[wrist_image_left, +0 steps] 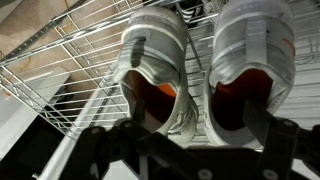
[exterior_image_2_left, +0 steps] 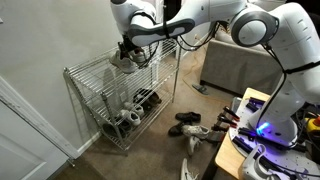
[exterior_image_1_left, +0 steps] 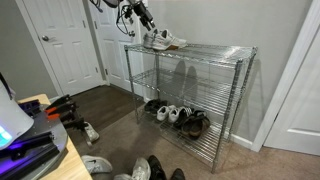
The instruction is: Move the white shoes to the right
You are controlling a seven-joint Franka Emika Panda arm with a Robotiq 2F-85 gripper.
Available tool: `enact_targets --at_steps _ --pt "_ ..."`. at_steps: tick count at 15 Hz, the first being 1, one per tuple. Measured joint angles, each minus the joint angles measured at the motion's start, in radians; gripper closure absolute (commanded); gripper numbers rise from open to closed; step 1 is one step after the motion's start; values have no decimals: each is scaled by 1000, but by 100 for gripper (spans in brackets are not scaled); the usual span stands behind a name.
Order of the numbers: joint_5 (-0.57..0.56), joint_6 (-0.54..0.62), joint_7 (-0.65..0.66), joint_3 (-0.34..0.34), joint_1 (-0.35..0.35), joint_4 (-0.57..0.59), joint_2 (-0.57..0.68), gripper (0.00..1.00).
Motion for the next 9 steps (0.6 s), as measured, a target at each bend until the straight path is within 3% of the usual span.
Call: enact_targets --at_steps 9 --pt "58 -129 -66 21 0 163 116 0"
